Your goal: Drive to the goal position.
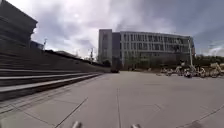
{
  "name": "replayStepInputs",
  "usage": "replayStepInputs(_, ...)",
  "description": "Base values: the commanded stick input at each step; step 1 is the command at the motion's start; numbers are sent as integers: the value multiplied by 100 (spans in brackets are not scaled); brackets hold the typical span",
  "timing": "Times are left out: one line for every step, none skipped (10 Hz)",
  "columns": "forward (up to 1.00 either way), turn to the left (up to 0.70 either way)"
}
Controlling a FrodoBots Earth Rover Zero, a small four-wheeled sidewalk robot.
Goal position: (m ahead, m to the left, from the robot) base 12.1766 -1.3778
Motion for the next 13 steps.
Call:
replayStepInputs(70,0)
replayStepInputs(70,0)
replayStepInputs(70,0)
replayStepInputs(70,0)
replayStepInputs(70,0)
replayStepInputs(70,0)
replayStepInputs(70,0)
replayStepInputs(70,0)
replayStepInputs(70,0)
replayStepInputs(70,0)
replayStepInputs(70,0)
replayStepInputs(70,0)
replayStepInputs(70,0)
